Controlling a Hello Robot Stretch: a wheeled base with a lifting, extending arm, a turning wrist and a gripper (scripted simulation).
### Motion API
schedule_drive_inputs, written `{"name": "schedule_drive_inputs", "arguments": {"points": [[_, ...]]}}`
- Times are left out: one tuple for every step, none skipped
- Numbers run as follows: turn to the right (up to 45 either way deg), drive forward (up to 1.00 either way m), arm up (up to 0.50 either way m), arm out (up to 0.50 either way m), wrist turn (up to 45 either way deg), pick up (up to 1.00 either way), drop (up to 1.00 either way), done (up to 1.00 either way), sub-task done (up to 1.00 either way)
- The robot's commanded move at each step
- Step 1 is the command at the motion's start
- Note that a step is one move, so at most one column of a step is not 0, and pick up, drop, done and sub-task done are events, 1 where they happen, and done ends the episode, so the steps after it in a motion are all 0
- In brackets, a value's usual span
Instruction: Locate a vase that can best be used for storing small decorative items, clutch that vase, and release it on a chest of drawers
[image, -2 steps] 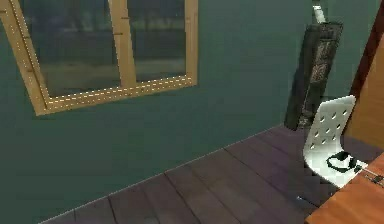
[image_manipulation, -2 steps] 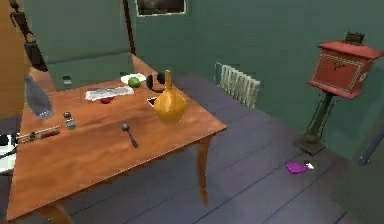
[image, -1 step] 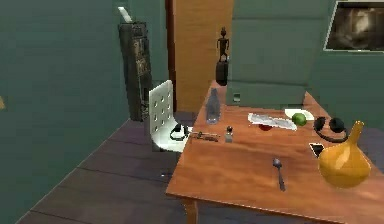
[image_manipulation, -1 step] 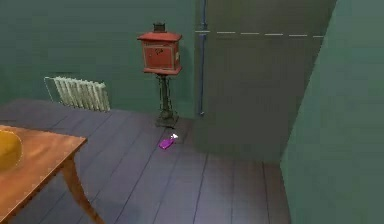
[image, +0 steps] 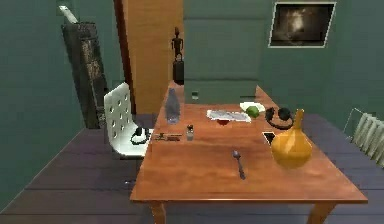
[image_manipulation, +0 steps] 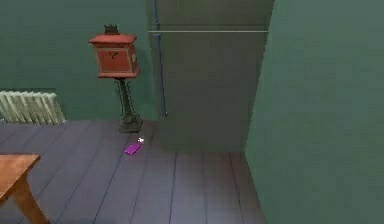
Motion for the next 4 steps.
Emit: {"name": "schedule_drive_inputs", "arguments": {"points": [[0.0, 0.40, 0.00, 0.00, 0.0, 0.00, 0.00, 0.00, 0.00], [-39.0, 0.00, 0.00, 0.00, 0.0, 0.00, 0.00, 0.00, 0.00], [0.0, 0.00, 0.50, 0.00, 0.0, 0.00, 0.00, 0.00, 0.00], [0.0, 0.00, 0.38, 0.00, 0.0, 0.00, 0.00, 0.00, 0.00]]}}
